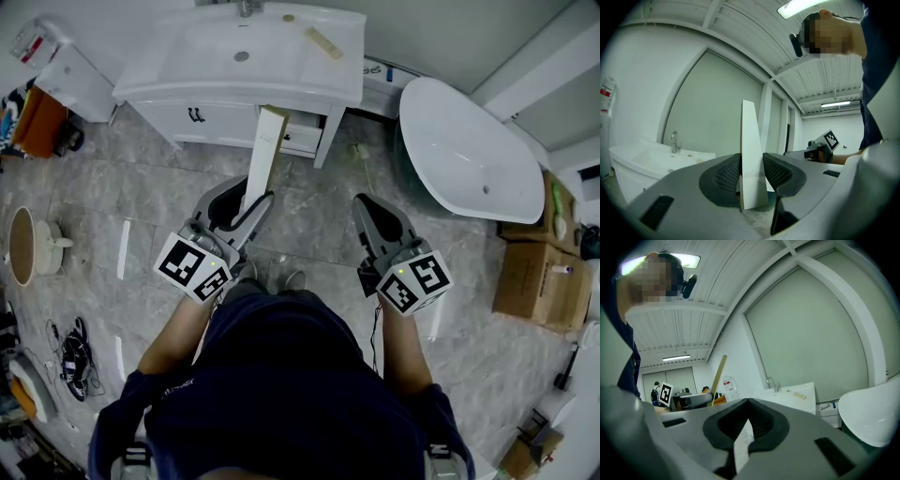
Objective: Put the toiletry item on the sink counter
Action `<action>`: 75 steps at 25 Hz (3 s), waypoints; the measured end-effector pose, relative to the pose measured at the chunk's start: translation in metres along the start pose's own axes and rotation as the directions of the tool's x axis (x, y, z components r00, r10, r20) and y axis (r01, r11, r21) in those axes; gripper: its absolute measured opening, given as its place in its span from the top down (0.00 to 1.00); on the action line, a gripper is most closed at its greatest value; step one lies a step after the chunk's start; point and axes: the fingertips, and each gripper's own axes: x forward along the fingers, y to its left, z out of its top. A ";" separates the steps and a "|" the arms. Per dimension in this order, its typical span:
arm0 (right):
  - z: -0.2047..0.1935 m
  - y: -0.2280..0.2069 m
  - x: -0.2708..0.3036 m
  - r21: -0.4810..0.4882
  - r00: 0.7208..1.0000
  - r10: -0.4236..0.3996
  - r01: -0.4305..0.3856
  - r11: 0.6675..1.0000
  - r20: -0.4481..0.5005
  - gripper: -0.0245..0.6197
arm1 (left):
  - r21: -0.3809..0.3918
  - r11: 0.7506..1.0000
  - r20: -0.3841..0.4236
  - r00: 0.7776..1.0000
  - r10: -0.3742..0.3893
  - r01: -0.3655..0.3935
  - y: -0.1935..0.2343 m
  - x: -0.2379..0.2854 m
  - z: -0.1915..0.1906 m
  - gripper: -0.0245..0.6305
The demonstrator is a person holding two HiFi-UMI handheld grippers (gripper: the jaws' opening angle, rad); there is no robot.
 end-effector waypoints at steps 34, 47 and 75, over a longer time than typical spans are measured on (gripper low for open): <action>0.002 -0.061 0.015 0.017 1.000 0.024 -0.024 1.000 -0.011 0.95 | -0.010 0.999 -0.002 0.999 0.050 -0.050 0.019 0.053 -0.008 0.70; 0.009 -0.089 0.079 0.028 0.999 0.006 -0.005 1.000 -0.037 0.95 | -0.035 0.999 -0.013 1.000 0.027 -0.027 0.081 0.090 -0.003 0.70; 0.046 -0.112 0.237 0.006 0.995 -0.082 0.082 0.997 -0.049 0.95 | -0.062 0.995 0.001 0.997 -0.079 0.079 0.240 0.143 0.032 0.70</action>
